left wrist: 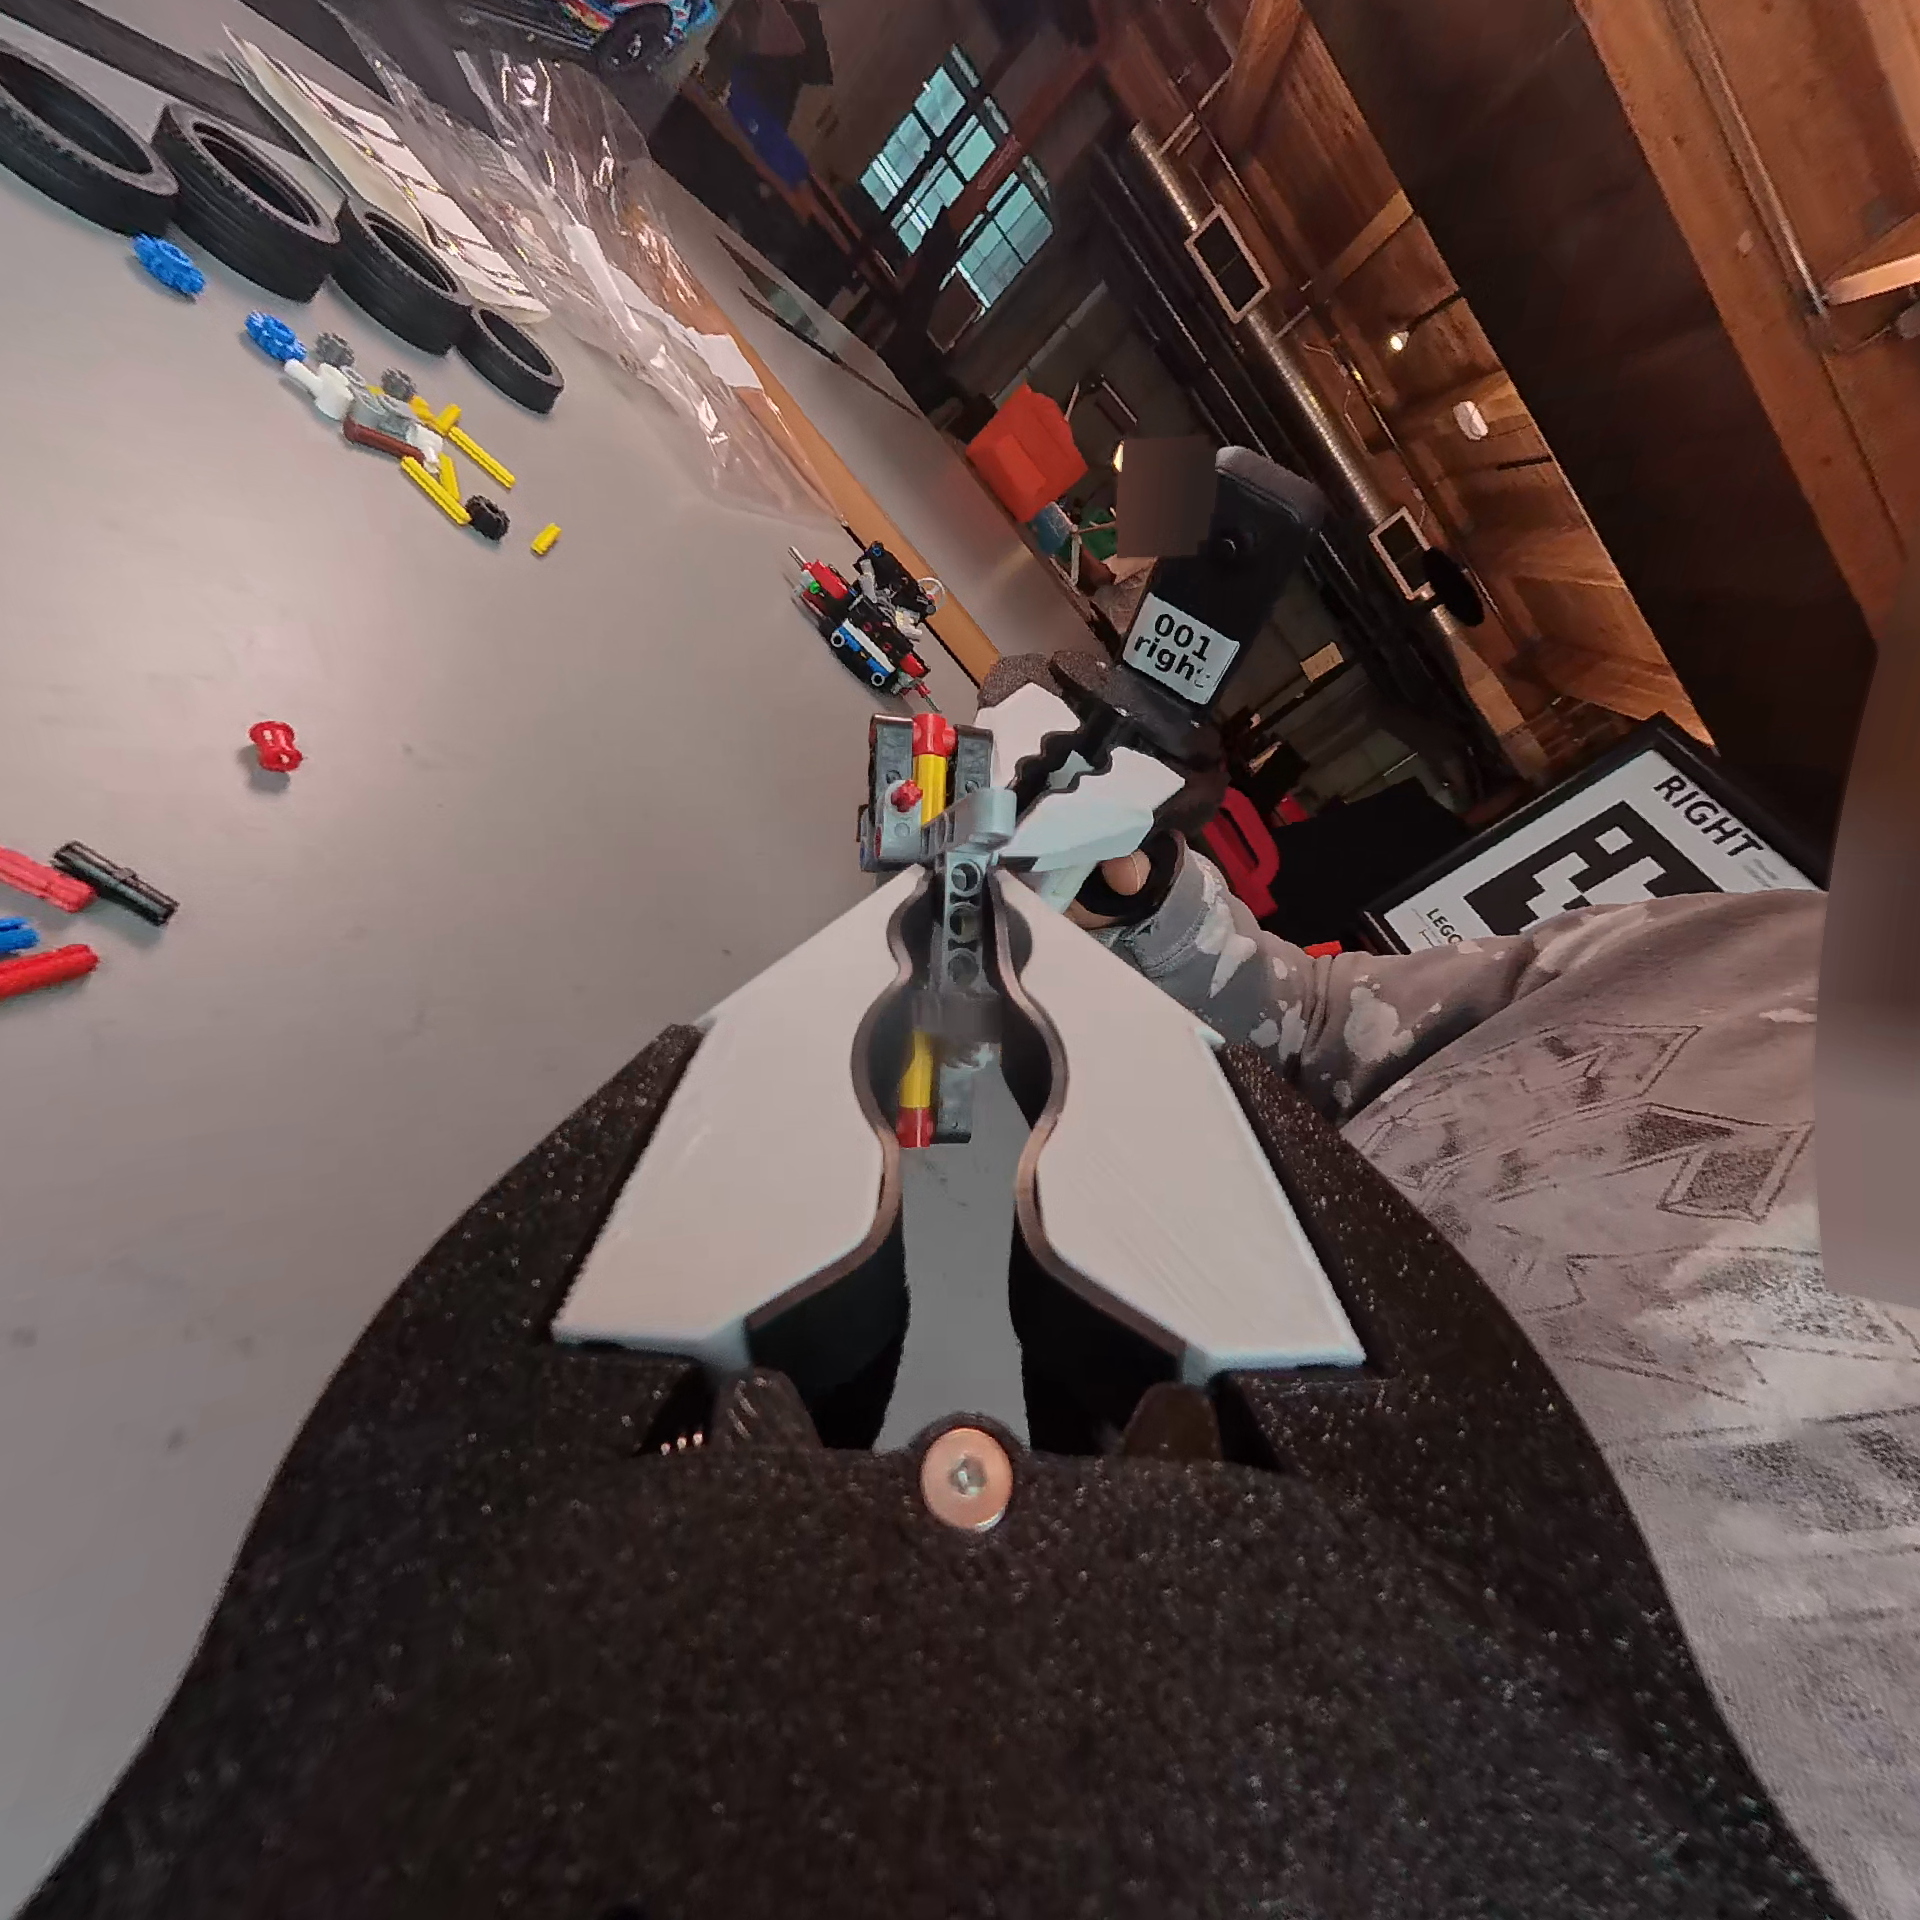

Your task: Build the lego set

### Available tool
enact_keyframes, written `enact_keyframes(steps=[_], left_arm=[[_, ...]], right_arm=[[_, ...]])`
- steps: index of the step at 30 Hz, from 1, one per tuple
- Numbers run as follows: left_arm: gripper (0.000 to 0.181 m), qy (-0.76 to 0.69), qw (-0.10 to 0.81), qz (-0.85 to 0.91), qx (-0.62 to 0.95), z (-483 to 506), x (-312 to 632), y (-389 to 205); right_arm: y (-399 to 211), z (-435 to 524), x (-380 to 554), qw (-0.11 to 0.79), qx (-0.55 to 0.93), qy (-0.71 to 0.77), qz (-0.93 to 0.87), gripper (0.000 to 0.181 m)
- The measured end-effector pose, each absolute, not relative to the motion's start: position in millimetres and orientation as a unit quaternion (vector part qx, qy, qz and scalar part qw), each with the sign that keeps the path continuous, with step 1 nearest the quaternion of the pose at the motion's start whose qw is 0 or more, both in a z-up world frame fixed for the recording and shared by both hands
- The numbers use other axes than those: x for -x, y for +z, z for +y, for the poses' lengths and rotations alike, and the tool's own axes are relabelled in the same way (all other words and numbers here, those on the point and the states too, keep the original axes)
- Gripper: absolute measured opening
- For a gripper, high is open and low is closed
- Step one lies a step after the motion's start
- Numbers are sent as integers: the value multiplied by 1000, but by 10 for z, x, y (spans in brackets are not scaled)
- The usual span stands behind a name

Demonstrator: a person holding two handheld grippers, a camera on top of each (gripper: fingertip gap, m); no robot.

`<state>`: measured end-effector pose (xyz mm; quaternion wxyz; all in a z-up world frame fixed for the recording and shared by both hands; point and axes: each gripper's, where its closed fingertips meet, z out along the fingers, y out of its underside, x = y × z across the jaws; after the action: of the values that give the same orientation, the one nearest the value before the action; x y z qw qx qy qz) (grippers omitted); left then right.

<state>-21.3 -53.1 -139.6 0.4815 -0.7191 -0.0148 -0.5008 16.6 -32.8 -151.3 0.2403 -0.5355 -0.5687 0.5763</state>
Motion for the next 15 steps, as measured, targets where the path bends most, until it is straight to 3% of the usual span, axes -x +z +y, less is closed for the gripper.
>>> enact_keyframes(steps=[7,10,13,15], left_arm=[[8,-468,498,21,730,-539,123,-1378],[8,-427,506,46,748,-542,111,-1411],[8,-350,510,110,778,-565,41,-1506],[8,-285,505,181,794,-604,-61,-1612]], right_arm=[[-1594,-361,-58,253,551,554,-571,17],[-1513,-228,-79,314,537,519,-586,22],[-1398,-248,-118,343,503,517,-601,30],[-1450,-359,-131,308,496,529,-616,45]])
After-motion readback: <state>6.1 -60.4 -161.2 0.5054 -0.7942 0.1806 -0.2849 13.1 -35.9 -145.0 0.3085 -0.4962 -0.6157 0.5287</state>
